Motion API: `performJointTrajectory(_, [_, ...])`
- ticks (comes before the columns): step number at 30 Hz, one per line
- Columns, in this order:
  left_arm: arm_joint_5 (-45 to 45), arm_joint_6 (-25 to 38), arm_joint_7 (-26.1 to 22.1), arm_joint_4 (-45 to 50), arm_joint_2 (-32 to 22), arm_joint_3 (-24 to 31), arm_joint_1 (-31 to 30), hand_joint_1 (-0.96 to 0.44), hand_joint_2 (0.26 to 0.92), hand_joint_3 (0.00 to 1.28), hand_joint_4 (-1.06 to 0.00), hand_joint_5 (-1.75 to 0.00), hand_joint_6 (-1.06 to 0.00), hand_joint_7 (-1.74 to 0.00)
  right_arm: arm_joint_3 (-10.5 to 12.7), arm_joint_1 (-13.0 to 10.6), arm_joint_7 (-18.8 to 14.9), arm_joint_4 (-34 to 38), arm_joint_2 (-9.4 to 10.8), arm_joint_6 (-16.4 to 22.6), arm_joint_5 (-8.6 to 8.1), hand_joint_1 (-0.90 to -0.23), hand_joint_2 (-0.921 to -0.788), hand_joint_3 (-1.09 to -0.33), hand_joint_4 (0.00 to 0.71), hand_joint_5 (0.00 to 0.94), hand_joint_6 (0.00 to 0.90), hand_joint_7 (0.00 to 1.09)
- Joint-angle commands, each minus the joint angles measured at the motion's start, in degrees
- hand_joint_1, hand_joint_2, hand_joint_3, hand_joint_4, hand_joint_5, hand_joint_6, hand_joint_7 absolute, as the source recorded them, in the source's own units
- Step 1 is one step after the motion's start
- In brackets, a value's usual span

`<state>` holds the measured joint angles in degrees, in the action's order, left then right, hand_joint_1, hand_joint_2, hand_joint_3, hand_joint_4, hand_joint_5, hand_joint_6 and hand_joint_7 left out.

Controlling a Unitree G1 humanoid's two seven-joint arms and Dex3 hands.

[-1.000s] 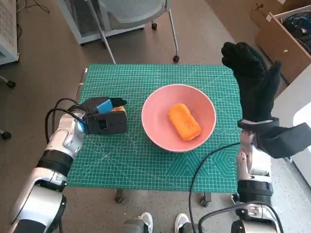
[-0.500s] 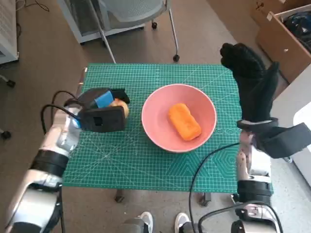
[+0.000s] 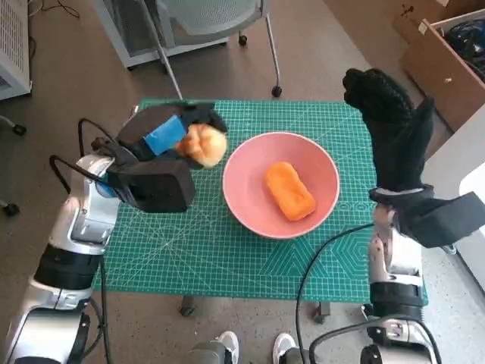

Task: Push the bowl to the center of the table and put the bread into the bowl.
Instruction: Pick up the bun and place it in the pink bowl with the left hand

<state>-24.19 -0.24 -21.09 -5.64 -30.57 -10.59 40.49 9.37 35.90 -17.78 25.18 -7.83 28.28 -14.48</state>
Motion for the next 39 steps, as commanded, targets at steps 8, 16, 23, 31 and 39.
performJointTrajectory(8, [-0.39,-2.68,3.31,5.68,5.44,-1.14,-0.78,0.0,0.916,0.03,-0.77,-1.06,-0.66,-1.15,0.18,-1.56,-0.03,0.33,-0.05,0.09,0.3,-0.598,-0.921,-0.698,0.27,0.0,0.142,0.44])
performJointTrajectory(16, [-1.01,-8.63,5.29,0.41,8.78,-4.58,-0.01,0.0,0.918,0.02,-0.74,-1.1,-0.68,-1.12,0.2,-2.14,0.55,-0.9,-0.11,-0.62,0.53,-0.6,-0.921,-0.701,0.269,0.001,0.137,0.44])
performJointTrajectory(23, [2.02,-10.46,2.16,-6.09,11.35,-5.89,1.13,0.0,0.92,0.13,-0.61,-1.24,-0.56,-1.24,0.16,-3.08,1.11,-2.8,-0.24,-1.13,0.88,-0.604,-0.921,-0.701,0.271,0.002,0.133,0.44])
performJointTrajectory(31, [4.33,-10.8,-0.13,-9.93,12.73,-5.46,0.45,-0.29,0.888,0.06,-0.28,-0.2,-0.23,-0.49,0.09,-3.82,1.68,-4.79,-0.38,-1.33,1.44,-0.602,-0.921,-0.703,0.273,0.003,0.13,0.44])
performJointTrajectory(39, [5.92,-9.91,-0.4,-11.39,13.56,-4.42,-0.42,-0.5,0.916,0.04,-0.09,-0.01,-0.08,-0.35,0.33,-4.03,1.74,-6.03,-0.6,-1.79,1.21,-0.597,-0.921,-0.706,0.273,0.002,0.126,0.44])
